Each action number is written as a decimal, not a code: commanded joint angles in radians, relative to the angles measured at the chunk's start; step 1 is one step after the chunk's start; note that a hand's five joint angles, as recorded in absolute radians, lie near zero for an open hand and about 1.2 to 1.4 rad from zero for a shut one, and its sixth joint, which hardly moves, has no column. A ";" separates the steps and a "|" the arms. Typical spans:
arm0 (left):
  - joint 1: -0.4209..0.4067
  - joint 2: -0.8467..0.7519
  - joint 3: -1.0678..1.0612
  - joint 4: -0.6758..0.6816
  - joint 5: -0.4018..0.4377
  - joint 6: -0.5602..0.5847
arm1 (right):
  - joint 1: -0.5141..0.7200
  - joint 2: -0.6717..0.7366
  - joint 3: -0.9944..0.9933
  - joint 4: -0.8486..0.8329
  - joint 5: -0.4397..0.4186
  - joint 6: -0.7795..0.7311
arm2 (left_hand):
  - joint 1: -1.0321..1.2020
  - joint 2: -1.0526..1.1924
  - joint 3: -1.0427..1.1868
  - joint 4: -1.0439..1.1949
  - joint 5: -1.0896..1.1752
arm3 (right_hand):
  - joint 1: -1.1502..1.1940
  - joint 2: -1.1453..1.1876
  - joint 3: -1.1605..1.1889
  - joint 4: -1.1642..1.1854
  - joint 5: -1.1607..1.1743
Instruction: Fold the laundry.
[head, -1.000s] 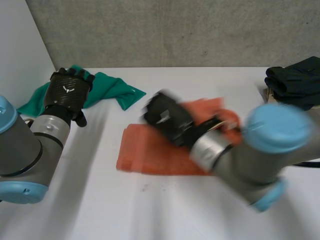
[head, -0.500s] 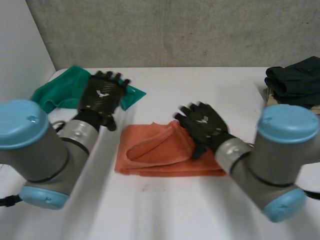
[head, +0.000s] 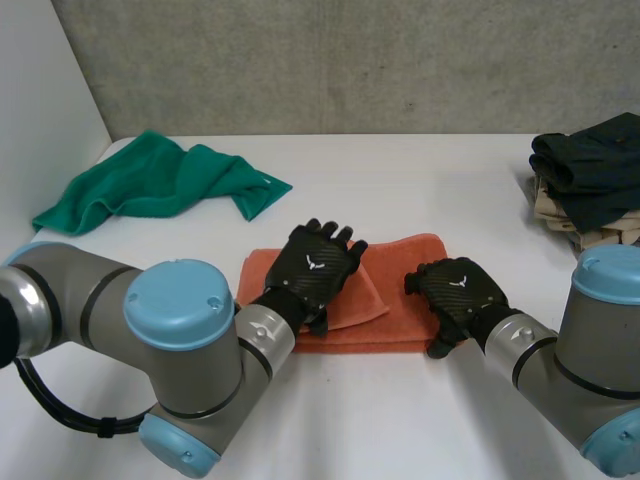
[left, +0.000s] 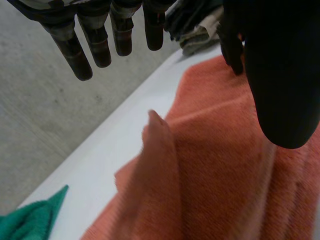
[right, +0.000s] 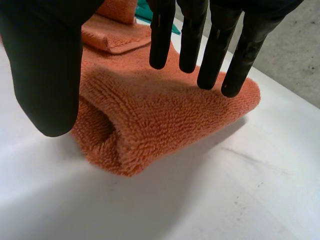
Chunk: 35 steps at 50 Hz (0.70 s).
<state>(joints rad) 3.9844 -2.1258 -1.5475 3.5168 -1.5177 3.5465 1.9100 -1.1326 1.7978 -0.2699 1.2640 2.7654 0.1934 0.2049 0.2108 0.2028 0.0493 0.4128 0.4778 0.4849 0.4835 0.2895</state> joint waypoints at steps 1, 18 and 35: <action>0.002 -0.077 0.046 -0.019 -0.010 0.012 | 0.004 0.005 -0.003 -0.018 0.006 -0.001 | 0.008 -0.003 -0.009 -0.001 -0.022 | 0.236 0.171 0.164 0.165 0.185; 0.164 -0.168 0.239 0.005 -0.207 0.055 | 0.009 0.010 0.014 -0.048 0.031 -0.078 | -0.015 -0.027 -0.033 -0.025 -0.046 | 0.450 0.385 0.378 0.380 0.399; 0.114 0.016 0.052 0.004 -0.153 0.038 | -0.009 -0.003 0.020 -0.045 0.164 -0.251 | -0.018 -0.030 -0.036 -0.027 -0.048 | 0.983 0.918 0.911 0.913 0.932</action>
<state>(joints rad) 4.1023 -2.2126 -1.4177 3.5208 -1.6704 3.5863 1.9143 -1.1191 1.8141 -0.3180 1.3378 2.6388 0.1923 0.2047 0.2108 0.2028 0.0493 0.7777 0.9343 0.9373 0.9326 0.7243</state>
